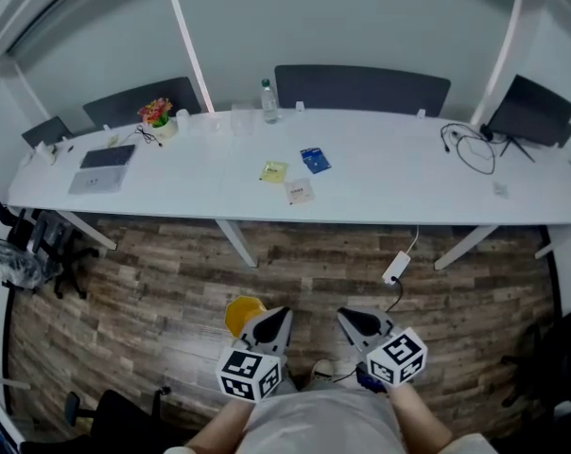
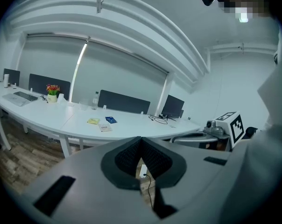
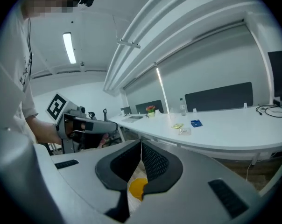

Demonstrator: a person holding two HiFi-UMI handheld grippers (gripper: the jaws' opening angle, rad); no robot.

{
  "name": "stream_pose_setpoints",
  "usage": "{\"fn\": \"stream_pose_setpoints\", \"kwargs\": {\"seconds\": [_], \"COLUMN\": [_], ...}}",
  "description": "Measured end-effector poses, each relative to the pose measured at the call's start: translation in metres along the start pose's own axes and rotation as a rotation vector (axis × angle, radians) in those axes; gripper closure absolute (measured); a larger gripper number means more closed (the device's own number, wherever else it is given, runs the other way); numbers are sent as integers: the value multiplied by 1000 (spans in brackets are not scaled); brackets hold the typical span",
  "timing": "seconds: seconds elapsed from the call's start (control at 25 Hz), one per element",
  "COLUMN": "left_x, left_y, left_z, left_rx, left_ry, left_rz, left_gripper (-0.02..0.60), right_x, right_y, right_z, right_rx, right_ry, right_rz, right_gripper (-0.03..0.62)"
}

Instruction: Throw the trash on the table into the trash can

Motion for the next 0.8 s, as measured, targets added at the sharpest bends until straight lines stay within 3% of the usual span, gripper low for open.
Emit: {"fn": "stream_pose_setpoints", "kwargs": {"seconds": [0.44,0.8], "left_x": [-15,-69], "left_y": [-2,25], "left_z": [4,-9], "left_rx": [8,25], "left_ry": [6,18], "left_rz": [-38,-20], "left_gripper": [581,581], "right_x": [10,-18], "right_y": [-40,-85], "right_z": [9,1], "right_rx": [-42,-58], "right_ry": [20,27], "right_rz": [5,31], "right_gripper": [562,562]}}
Point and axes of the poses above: the fingertips, and each gripper's own axes: x backward along the fingers, y to its left, z out of its underside, the point moved 8 cm from there along x, backward along the fingers, and after that the axes turned 7 degrees about -z, right-handed, at the moved point
